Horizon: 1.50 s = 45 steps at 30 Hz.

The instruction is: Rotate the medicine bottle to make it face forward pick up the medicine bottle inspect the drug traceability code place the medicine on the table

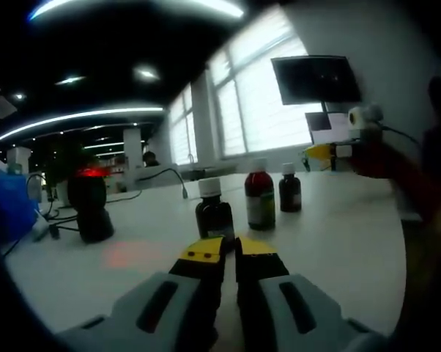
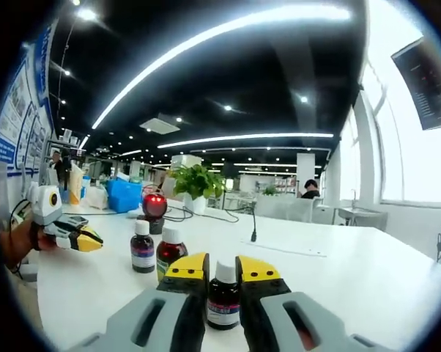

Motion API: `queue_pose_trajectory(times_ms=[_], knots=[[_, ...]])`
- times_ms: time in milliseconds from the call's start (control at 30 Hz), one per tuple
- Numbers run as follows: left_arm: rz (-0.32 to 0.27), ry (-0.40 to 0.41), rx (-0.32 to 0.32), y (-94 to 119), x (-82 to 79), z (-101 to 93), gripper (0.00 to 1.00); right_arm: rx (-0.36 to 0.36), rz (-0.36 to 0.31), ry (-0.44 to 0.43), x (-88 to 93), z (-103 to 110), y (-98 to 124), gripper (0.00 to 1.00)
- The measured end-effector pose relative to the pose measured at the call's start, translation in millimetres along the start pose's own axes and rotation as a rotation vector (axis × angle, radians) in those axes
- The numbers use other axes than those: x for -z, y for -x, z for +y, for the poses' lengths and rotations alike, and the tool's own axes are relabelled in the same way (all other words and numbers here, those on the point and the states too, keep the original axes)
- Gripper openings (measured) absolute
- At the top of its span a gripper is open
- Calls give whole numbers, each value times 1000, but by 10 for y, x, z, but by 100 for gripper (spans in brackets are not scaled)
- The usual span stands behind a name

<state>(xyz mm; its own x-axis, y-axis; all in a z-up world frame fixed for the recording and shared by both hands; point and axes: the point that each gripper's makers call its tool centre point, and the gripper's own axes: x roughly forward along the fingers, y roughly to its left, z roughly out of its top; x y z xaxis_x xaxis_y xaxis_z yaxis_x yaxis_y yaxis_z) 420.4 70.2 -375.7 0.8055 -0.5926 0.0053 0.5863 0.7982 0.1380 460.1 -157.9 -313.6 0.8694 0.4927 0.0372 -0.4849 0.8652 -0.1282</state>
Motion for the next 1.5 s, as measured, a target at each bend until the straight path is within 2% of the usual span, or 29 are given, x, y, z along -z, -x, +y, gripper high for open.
queue_pose_trajectory(times_ms=[367, 600, 900, 1033, 1500], knots=[[1, -7, 1, -4, 2, -2, 0, 17, 42, -66, 142, -90, -195, 20], [2, -12, 2, -8, 2, -10, 0, 2, 69, -41, 200, -75, -286, 22], [2, -17, 1, -5, -1, -15, 0, -4, 105, -63, 312, -78, -455, 20], [2, -21, 0, -1, -5, -25, 0, 12, 110, -75, 327, -106, -458, 16], [4, -22, -3, 4, -7, -27, 0, 19, 127, -68, 323, -97, -448, 16]])
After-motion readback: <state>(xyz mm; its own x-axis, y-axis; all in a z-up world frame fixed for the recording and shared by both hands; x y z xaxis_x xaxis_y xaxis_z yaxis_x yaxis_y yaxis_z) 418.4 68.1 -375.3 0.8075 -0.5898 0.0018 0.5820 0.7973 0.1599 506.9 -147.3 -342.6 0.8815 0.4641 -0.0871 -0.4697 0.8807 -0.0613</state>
